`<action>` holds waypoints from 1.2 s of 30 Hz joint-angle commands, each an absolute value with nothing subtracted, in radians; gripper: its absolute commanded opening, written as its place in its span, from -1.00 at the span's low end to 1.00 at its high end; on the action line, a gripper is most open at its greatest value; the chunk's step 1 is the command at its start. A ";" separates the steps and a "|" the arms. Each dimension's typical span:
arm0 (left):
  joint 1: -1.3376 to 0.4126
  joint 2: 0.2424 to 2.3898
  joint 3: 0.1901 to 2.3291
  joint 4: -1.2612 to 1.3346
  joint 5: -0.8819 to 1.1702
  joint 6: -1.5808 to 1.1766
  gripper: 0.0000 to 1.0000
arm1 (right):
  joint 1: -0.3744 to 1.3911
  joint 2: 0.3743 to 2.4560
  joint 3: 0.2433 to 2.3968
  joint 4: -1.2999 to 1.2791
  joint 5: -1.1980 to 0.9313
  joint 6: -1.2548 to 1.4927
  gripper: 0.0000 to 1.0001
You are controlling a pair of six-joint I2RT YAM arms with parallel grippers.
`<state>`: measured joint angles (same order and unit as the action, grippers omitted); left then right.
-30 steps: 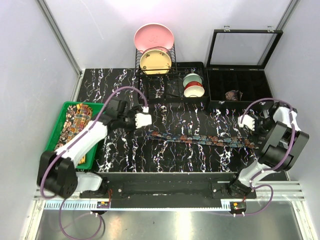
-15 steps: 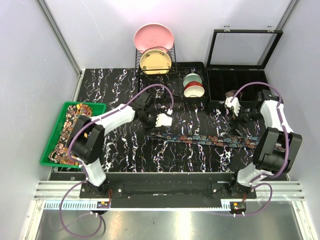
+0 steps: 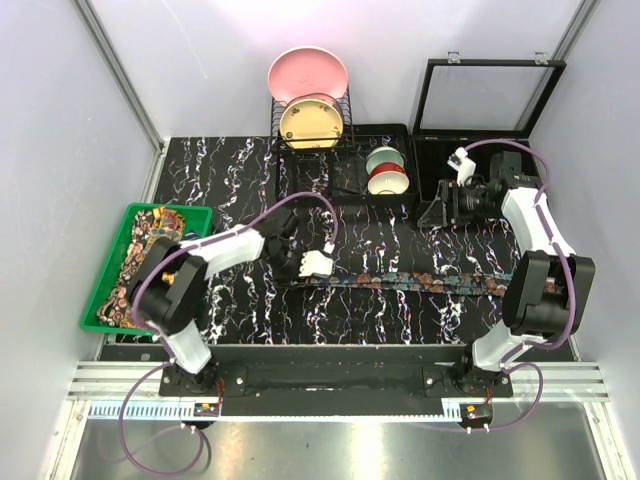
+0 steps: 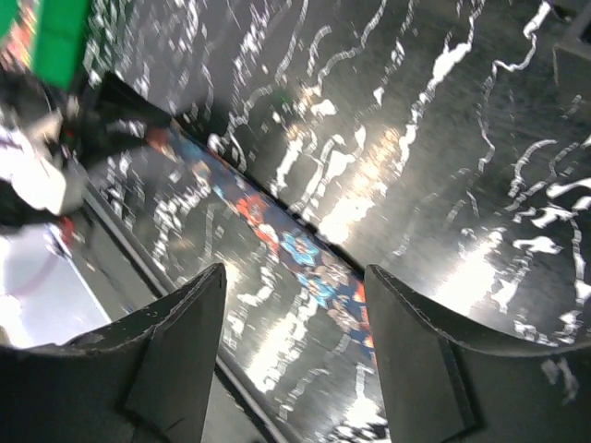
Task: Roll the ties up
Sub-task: Roll the tie at the center of the board.
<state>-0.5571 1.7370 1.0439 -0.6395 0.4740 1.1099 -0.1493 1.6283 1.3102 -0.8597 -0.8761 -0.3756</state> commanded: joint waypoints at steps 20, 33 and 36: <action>-0.759 1.819 1.408 -0.548 0.488 0.802 0.98 | -0.163 1.473 1.428 -0.937 -0.929 -0.201 0.99; -0.939 2.117 1.581 -0.463 0.270 0.681 0.91 | -0.367 1.657 1.486 -1.204 -1.063 -0.284 0.99; -0.960 2.158 1.611 -0.457 0.232 0.681 0.83 | -0.373 1.661 1.488 -1.218 -1.063 -0.305 0.99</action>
